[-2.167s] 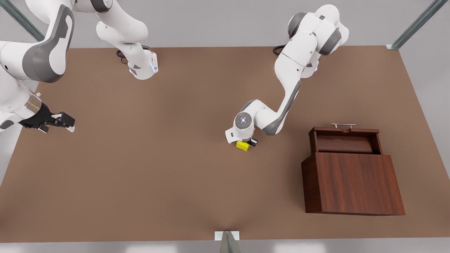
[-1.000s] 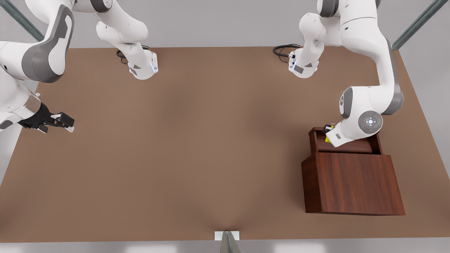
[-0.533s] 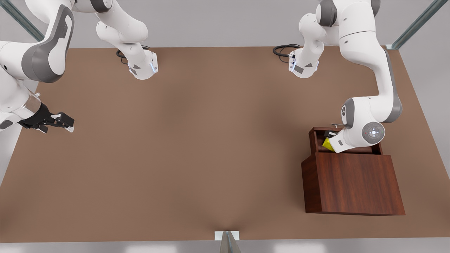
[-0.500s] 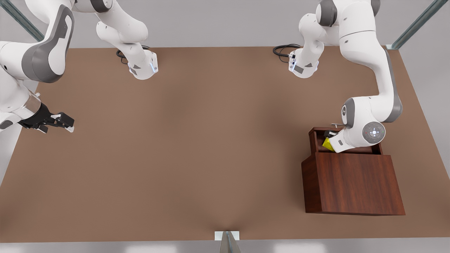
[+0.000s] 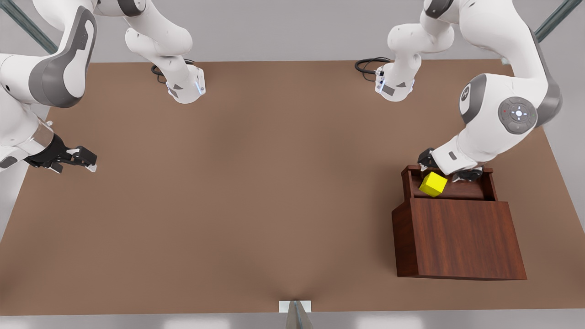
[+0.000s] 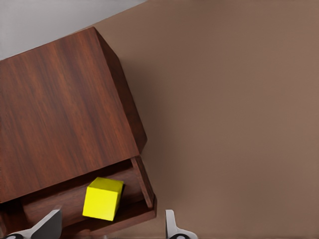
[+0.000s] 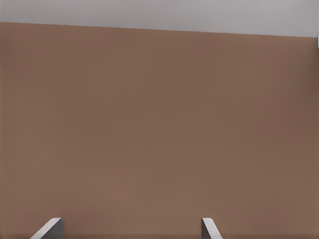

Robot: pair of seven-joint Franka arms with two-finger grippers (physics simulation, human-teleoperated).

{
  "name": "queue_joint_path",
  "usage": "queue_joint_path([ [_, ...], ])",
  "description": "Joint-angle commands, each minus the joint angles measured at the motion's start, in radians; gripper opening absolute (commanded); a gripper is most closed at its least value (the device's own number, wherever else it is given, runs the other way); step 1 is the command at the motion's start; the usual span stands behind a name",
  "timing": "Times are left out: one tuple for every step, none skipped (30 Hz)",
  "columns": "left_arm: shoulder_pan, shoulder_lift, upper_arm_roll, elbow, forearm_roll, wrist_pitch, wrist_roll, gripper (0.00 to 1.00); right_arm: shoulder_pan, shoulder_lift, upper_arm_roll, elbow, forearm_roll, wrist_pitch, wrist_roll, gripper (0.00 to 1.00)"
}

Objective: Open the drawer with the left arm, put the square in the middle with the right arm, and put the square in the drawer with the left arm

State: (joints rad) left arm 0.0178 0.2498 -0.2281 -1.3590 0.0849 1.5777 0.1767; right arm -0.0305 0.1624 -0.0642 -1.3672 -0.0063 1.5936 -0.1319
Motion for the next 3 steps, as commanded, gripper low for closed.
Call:
queue_joint_path([
  [0.024,-0.014,-0.03,-0.018,0.055,0.039,-0.321,1.0,0.0,-0.001,0.0,0.002,0.0,0.0,0.0,1.0],
  [0.024,-0.014,-0.03,-0.018,0.056,0.039,-0.322,1.0,0.0,-0.001,0.0,0.0,0.0,0.0,0.0,1.0],
  [0.022,-0.015,-0.03,-0.018,0.056,0.038,-0.321,1.0,0.0,-0.001,0.0,0.0,0.0,0.0,0.0,1.0],
])
